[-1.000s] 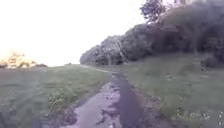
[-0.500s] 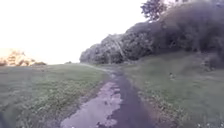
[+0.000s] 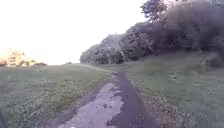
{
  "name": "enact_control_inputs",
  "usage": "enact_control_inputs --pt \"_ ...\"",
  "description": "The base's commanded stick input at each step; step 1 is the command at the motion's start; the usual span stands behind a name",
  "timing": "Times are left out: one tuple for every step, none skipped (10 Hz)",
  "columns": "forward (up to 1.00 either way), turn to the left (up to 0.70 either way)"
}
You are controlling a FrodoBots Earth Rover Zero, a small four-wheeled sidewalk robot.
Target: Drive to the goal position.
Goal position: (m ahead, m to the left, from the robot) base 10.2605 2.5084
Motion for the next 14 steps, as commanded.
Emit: enact_control_inputs --pt "0.7 0.0" --pt "0.7 0.0" --pt "0.7 0.0" --pt "0.7 0.0" --pt "0.7 0.0" --pt "0.7 0.0" --pt "0.7 0.0" --pt "0.7 0.0" --pt "0.7 0.0" --pt "0.7 0.0" --pt "0.7 0.0" --pt "0.7 0.0" --pt "0.7 0.0" --pt "0.7 0.0"
